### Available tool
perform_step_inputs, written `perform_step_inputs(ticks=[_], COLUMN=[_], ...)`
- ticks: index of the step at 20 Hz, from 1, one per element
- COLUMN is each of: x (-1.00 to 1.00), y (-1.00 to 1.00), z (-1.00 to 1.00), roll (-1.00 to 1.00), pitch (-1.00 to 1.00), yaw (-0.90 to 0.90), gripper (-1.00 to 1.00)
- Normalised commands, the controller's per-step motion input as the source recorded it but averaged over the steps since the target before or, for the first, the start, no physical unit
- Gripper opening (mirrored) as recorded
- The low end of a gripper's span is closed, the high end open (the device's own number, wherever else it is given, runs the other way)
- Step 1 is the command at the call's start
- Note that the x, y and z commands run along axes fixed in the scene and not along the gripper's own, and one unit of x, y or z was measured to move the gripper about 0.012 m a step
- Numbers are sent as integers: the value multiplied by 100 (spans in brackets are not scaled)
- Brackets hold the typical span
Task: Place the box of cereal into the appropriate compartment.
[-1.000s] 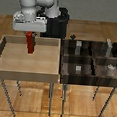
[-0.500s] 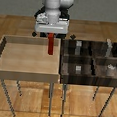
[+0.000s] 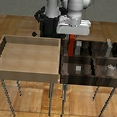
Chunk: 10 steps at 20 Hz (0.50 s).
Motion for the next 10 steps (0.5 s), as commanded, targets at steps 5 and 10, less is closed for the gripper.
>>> perform_step_inputs(ticks=[5, 10], x=[0, 0], y=[100, 100], z=[0, 0], roll=[0, 0], pitch=[0, 0], yaw=[0, 0], gripper=[-100, -100])
